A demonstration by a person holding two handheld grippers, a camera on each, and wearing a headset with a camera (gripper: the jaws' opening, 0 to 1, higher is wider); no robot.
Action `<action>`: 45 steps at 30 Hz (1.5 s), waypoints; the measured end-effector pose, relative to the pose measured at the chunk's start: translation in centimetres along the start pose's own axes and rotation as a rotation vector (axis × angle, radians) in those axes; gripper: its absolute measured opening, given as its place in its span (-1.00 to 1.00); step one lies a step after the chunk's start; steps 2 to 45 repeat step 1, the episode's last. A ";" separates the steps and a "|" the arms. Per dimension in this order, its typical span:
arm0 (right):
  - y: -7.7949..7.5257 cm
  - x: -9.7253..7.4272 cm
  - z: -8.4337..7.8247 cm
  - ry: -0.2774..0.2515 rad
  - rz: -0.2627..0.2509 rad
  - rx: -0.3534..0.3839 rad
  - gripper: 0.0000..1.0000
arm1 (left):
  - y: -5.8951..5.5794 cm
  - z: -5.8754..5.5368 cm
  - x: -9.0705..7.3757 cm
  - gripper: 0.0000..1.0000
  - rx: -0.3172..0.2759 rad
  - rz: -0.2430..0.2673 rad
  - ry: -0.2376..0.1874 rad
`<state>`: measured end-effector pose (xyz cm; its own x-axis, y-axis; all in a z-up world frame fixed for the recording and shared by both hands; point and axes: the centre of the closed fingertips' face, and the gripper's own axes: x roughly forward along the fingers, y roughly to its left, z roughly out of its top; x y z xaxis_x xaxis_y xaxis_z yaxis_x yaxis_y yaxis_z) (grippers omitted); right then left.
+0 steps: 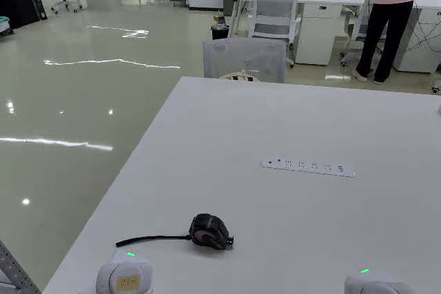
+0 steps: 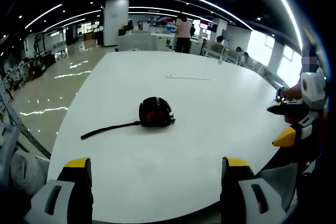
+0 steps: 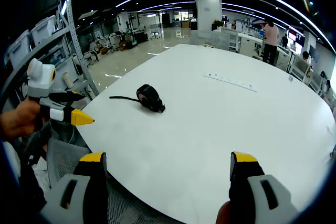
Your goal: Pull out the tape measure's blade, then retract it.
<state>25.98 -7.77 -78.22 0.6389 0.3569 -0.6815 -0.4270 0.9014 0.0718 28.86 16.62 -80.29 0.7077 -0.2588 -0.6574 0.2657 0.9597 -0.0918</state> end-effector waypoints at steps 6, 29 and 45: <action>0.0 0.0 0.0 0.001 -0.001 -0.001 1.00 | 0.0 0.0 0.0 1.00 -0.004 0.003 0.001; 0.0 0.0 0.0 0.001 -0.001 -0.001 1.00 | 0.0 0.0 0.0 1.00 -0.004 0.003 0.001; 0.0 0.0 0.0 0.001 -0.001 -0.001 1.00 | 0.0 0.0 0.0 1.00 -0.004 0.003 0.001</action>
